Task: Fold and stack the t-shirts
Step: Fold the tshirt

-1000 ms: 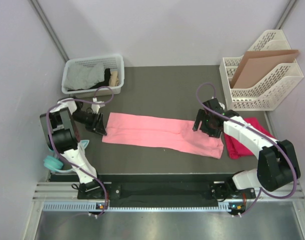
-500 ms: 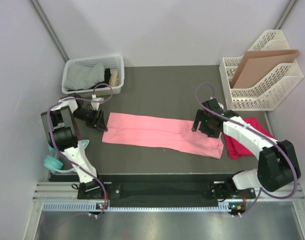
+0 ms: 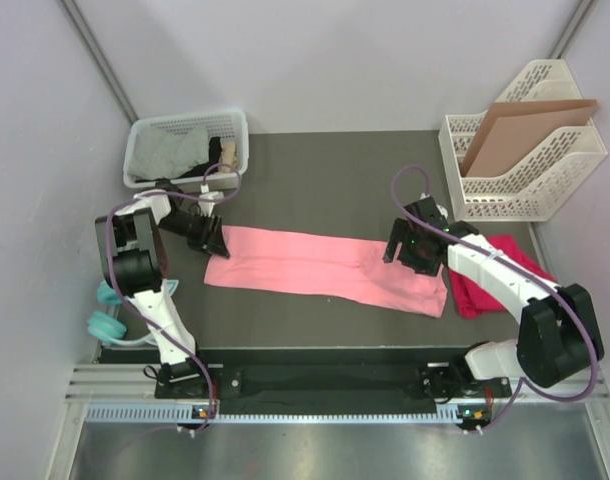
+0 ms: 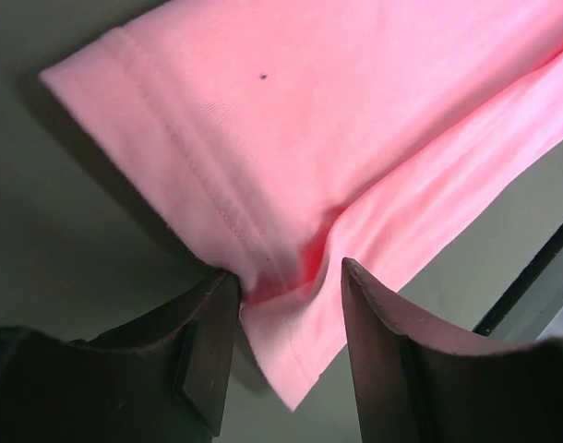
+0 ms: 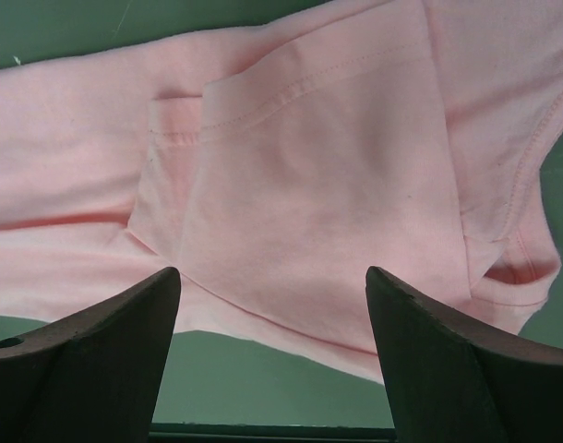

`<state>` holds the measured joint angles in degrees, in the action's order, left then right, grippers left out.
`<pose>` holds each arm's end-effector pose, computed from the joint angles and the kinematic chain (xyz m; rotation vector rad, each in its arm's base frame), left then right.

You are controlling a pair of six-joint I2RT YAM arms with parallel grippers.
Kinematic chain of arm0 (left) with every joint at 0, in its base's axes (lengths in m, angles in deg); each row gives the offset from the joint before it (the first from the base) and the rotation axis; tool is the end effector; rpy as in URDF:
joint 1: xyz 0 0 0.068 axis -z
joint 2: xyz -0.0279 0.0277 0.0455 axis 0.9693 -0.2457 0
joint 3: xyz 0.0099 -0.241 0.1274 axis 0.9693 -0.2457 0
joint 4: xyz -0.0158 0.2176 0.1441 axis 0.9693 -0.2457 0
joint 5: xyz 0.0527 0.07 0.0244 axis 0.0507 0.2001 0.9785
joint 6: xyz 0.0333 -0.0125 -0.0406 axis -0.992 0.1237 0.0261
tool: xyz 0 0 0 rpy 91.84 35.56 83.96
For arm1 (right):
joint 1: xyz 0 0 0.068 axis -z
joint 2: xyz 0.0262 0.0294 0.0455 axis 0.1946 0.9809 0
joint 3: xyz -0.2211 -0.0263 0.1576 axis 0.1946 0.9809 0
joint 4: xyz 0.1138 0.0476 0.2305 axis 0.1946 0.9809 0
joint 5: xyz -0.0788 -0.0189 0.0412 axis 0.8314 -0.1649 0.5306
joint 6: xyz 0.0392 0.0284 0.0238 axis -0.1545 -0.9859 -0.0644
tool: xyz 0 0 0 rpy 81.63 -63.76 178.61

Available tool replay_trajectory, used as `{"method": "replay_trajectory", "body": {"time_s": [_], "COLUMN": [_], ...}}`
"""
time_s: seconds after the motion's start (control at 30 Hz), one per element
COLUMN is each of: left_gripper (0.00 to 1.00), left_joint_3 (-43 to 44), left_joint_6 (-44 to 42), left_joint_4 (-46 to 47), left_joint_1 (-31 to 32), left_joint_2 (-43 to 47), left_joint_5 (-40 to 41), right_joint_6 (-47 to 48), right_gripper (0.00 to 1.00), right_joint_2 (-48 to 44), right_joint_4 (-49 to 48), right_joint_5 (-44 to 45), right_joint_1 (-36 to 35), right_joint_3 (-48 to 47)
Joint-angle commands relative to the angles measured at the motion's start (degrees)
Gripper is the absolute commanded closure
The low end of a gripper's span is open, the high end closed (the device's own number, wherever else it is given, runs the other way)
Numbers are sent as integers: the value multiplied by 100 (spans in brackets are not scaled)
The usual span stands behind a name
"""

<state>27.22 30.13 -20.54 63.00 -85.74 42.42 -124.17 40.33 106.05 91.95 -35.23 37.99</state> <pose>0.3554 0.0569 0.1510 0.5417 2.6647 -0.9182 0.2370 0.1014 0.2203 0.4135 2.6344 0.2251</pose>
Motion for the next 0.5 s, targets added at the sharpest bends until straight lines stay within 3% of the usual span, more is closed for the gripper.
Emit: {"method": "replay_trajectory", "body": {"time_s": [0.0,0.2,0.33,0.43,0.47], "left_gripper": [47,49,58,79,90], "left_joint_3": [-307,-492,-536,-545,-545], "left_joint_6": [-159,-150,-141,-141,-167], "left_joint_4": [326,423,450,441,415], "left_joint_1": [38,47,30,3,-14], "left_joint_2": [-194,-167,-150,-132,-123], "left_joint_5": [138,199,304,401,445], "right_joint_6": [-31,-31,-22,-14,-14], "right_gripper": [19,20,21,21,21], "right_joint_2": [-220,-290,-316,-316,-316], "right_joint_4": [-17,44,44,71,71], "right_joint_5": [72,99,99,116,116], "right_joint_1": [-77,-78,-69,-69,-77], "right_joint_3": [16,7,33,34,51]}}
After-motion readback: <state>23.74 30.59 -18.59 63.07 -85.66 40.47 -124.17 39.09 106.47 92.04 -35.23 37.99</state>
